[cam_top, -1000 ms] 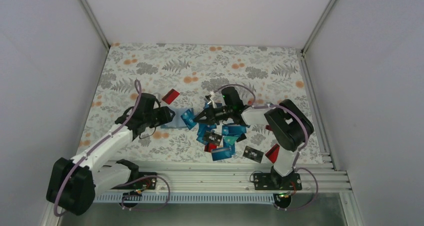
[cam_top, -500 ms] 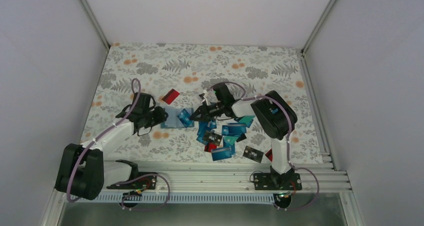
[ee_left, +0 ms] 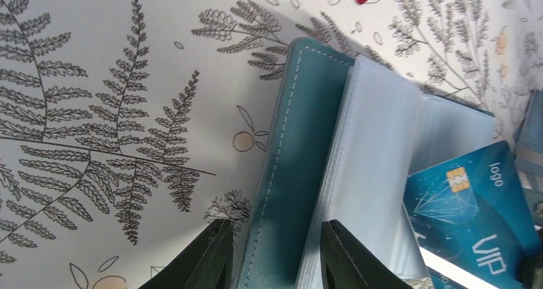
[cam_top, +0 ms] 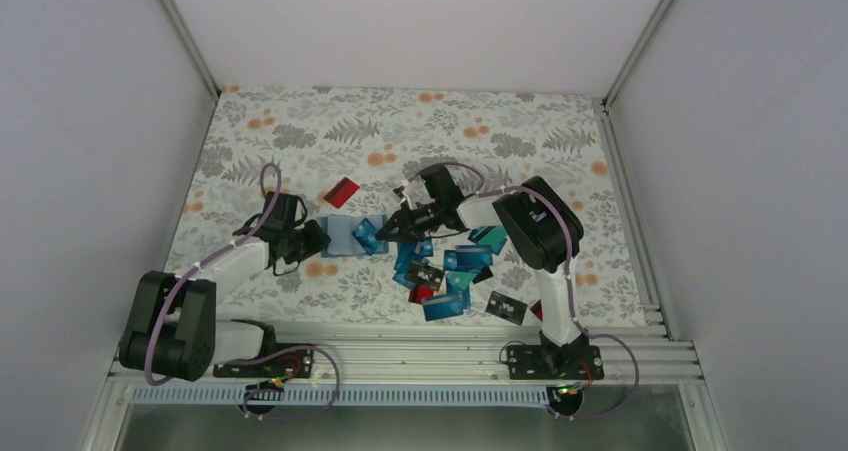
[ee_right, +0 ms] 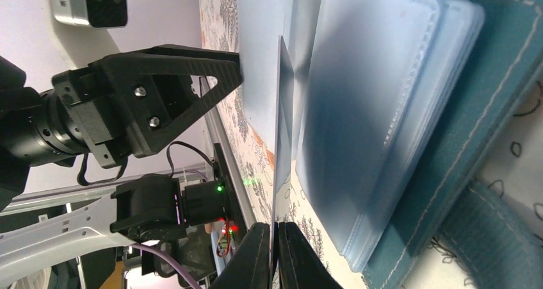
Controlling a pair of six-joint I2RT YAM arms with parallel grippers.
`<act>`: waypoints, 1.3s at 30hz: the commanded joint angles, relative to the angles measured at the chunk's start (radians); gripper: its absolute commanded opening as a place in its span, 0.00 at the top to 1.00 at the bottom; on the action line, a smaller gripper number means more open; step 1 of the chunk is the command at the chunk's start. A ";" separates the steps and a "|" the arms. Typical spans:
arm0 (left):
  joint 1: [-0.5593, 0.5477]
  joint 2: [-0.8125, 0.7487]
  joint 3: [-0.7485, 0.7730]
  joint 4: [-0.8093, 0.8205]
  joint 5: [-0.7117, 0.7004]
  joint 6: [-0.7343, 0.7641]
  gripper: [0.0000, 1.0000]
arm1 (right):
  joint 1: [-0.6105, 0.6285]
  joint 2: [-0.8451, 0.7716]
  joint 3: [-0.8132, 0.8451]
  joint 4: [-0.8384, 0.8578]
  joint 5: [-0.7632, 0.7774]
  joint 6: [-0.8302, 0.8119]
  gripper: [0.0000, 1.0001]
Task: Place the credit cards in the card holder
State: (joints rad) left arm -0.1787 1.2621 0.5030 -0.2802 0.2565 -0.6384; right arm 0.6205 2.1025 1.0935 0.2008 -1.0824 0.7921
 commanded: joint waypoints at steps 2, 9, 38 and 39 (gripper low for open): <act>0.014 0.048 -0.021 0.042 0.011 0.010 0.66 | -0.004 0.034 0.046 -0.022 -0.028 -0.022 0.96; 0.019 0.075 -0.043 0.069 0.028 0.001 0.67 | -0.004 0.060 0.080 -0.029 -0.033 -0.019 0.96; 0.021 0.015 -0.076 0.045 0.058 -0.011 0.71 | 0.072 0.141 0.163 -0.022 -0.009 0.007 0.96; 0.021 0.012 -0.076 0.044 0.061 -0.012 0.71 | 0.075 0.142 0.161 -0.020 -0.006 0.007 0.96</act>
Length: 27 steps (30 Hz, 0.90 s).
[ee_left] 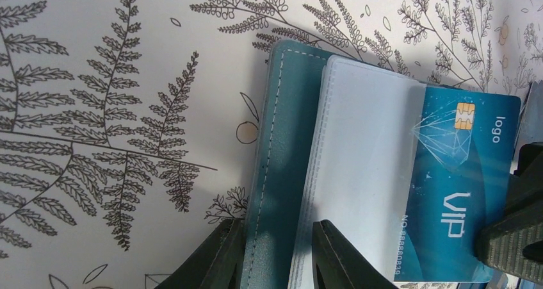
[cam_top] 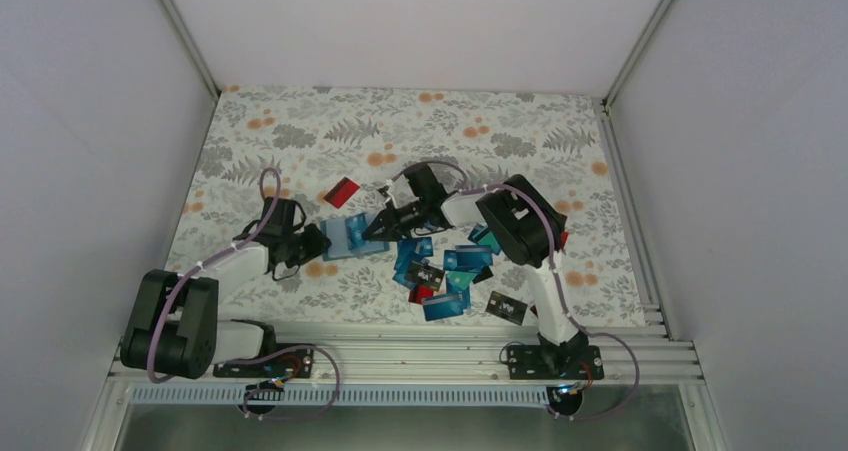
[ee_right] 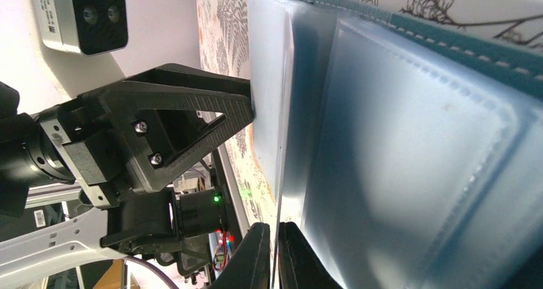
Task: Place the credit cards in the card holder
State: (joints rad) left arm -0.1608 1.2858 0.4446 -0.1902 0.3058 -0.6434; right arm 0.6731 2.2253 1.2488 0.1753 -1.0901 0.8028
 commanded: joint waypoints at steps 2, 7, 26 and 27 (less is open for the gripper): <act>0.002 -0.017 -0.022 -0.044 0.017 -0.010 0.71 | 0.028 0.025 0.008 0.014 0.010 0.004 0.96; 0.003 -0.020 -0.026 -0.047 0.022 -0.004 0.71 | 0.043 0.038 0.025 0.024 0.020 0.016 0.96; 0.003 0.010 0.016 -0.077 -0.028 0.041 0.72 | 0.049 0.101 0.181 -0.338 -0.026 -0.328 0.96; 0.003 0.016 0.022 -0.077 -0.030 0.042 0.72 | 0.049 0.103 0.186 -0.348 -0.031 -0.337 0.96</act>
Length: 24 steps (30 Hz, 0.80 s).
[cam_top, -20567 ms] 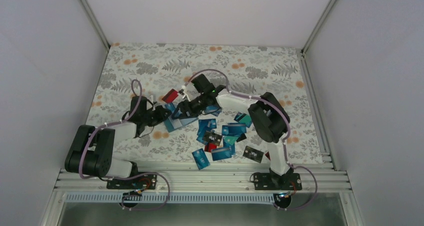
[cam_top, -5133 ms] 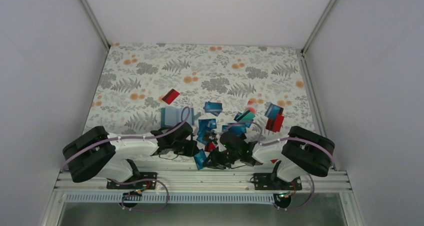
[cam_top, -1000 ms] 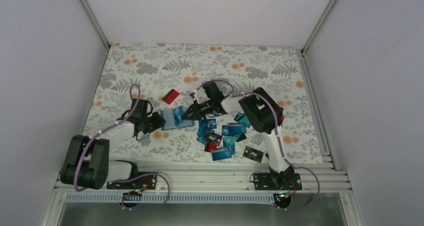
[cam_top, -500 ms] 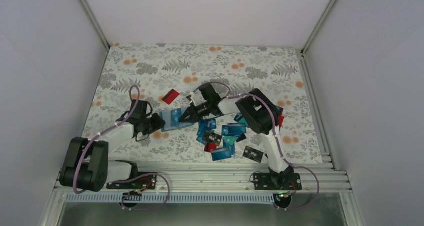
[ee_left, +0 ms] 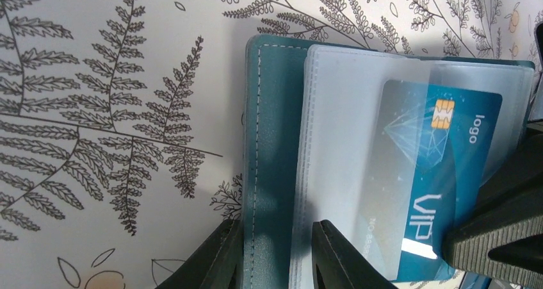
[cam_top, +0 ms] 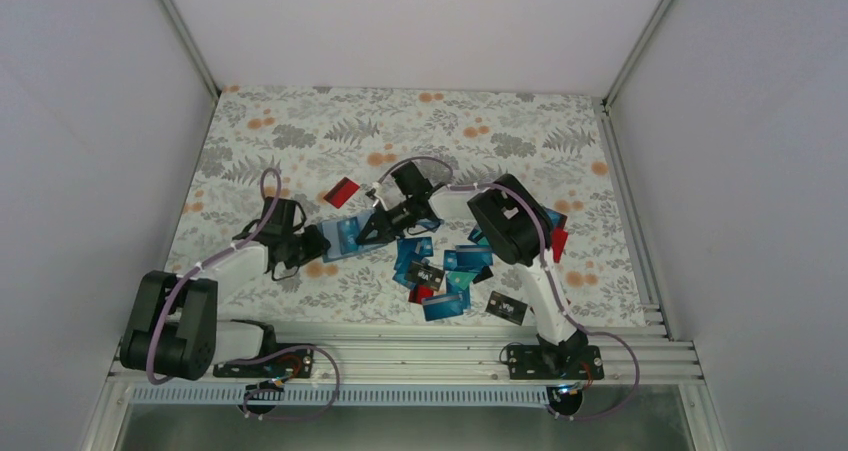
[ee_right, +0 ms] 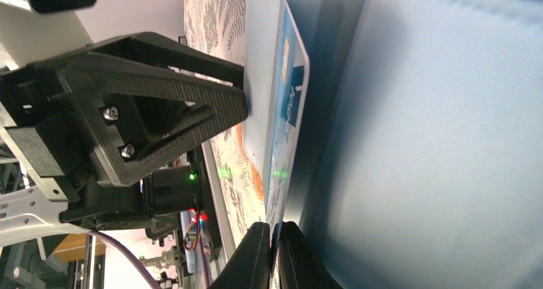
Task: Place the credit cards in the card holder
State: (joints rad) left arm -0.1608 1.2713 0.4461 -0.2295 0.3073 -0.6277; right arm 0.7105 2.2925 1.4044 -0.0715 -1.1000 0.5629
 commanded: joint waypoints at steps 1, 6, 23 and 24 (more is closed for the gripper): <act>0.003 0.034 0.025 -0.035 -0.032 0.028 0.71 | 0.013 0.038 0.034 -0.108 -0.029 -0.103 0.96; 0.003 0.049 0.033 -0.025 -0.027 0.033 0.72 | 0.019 0.062 0.083 -0.156 -0.026 -0.123 0.96; 0.003 0.066 0.006 0.012 0.014 0.049 0.72 | 0.048 0.167 0.238 -0.221 -0.008 -0.104 0.96; 0.003 0.068 0.007 0.012 0.015 0.052 0.72 | 0.051 0.174 0.246 -0.241 -0.016 -0.125 0.96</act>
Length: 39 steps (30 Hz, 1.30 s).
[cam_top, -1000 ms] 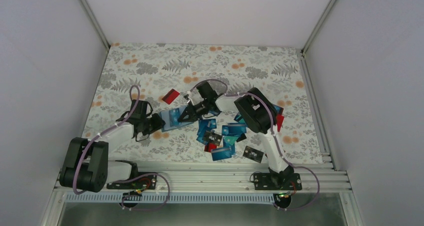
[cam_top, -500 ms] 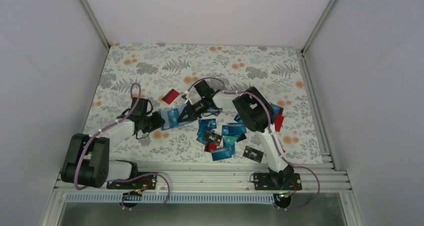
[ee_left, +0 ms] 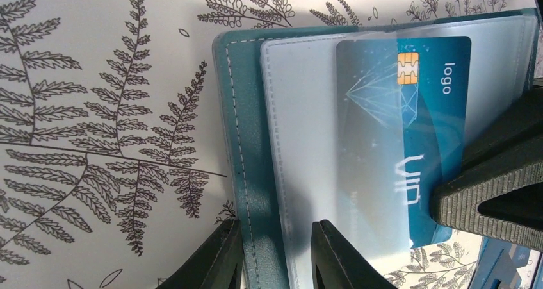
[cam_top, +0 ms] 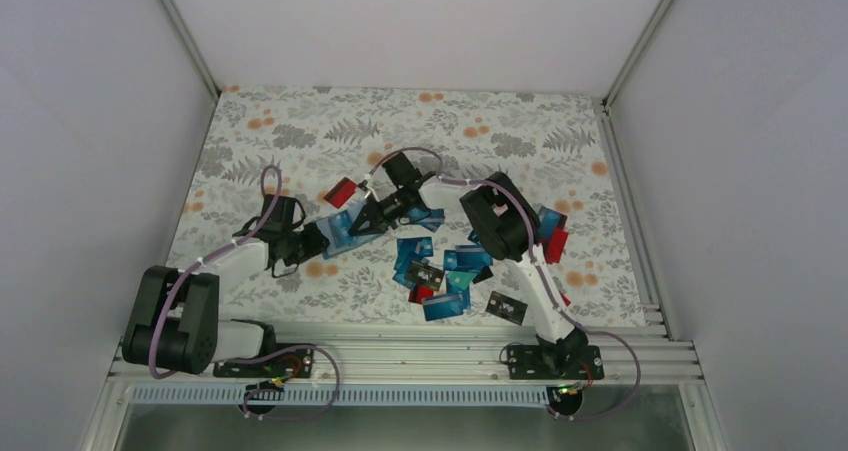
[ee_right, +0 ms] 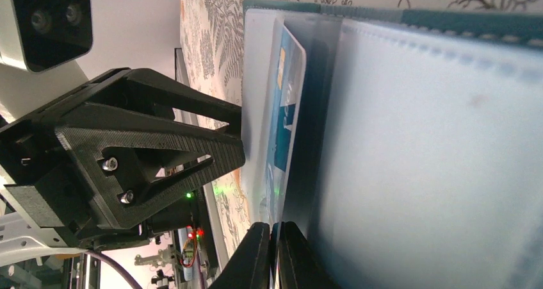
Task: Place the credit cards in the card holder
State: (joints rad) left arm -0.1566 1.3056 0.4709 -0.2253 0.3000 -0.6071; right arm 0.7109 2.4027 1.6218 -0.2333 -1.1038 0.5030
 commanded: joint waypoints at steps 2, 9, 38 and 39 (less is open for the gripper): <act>-0.002 0.037 -0.016 0.009 0.022 0.039 0.72 | 0.051 0.075 0.041 -0.123 -0.024 -0.104 0.96; -0.002 0.035 -0.014 0.017 0.032 0.050 0.71 | 0.057 0.110 0.094 -0.237 -0.031 -0.203 0.96; -0.002 0.048 -0.005 0.046 0.081 0.061 0.66 | 0.181 0.163 0.244 -0.327 0.064 -0.145 0.96; -0.002 0.048 -0.005 0.046 0.083 0.061 0.64 | 0.185 0.163 0.245 -0.331 0.071 -0.145 0.96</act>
State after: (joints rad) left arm -0.1410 1.3098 0.4732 -0.2188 0.3153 -0.5682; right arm 0.7532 2.4962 1.8618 -0.5285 -1.0286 0.3508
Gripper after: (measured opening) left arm 0.336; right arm 0.044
